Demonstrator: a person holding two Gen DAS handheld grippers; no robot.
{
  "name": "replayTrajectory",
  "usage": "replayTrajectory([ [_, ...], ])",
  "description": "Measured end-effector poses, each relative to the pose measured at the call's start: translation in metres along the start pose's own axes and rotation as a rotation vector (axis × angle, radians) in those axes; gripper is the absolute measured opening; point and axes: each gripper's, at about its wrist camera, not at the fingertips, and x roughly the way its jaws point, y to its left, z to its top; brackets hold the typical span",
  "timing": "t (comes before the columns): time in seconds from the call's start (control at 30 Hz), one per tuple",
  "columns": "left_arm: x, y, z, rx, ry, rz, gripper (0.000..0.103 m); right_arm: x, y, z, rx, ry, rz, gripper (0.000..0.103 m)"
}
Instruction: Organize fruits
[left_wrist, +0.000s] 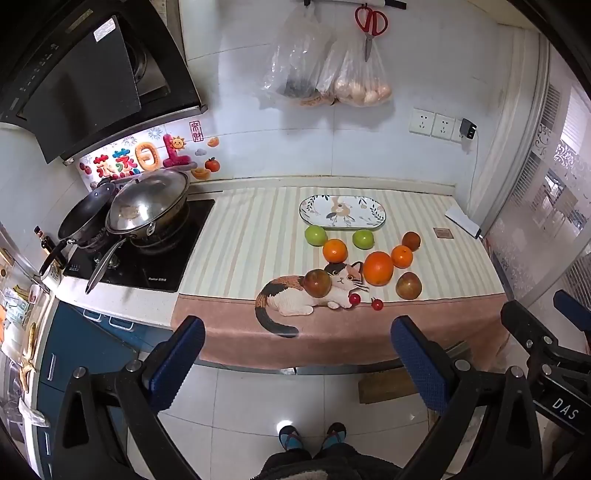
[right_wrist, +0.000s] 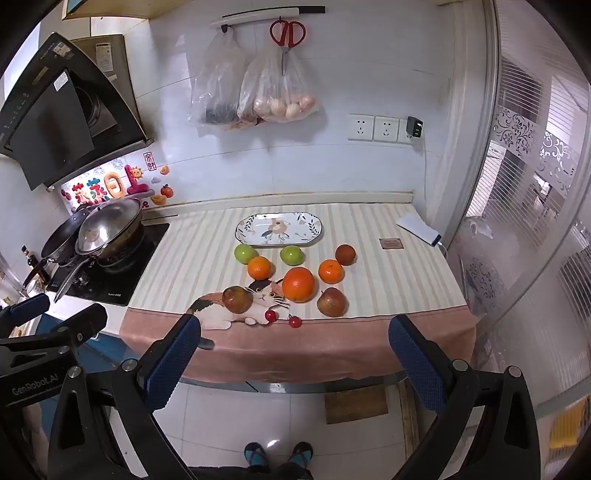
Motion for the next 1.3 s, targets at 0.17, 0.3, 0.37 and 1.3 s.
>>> replayTrajectory([
  [0.17, 0.000, -0.001, 0.000, 0.004, 0.001, -0.003, 0.103, -0.003, 0.000, 0.001, -0.001, -0.009, 0.005, 0.103],
  [0.3, 0.000, 0.000, 0.000, 0.000, -0.004, -0.003, 0.103, -0.006, -0.002, 0.003, 0.001, -0.015, 0.009, 0.103],
  [0.37, 0.000, 0.000, 0.000, -0.001, -0.005, -0.004, 0.103, -0.008, 0.001, 0.002, 0.002, -0.017, 0.009, 0.103],
  [1.3, -0.003, 0.004, 0.011, -0.012, -0.017, -0.008, 0.103, 0.007, 0.008, 0.006, 0.011, -0.014, 0.019, 0.103],
])
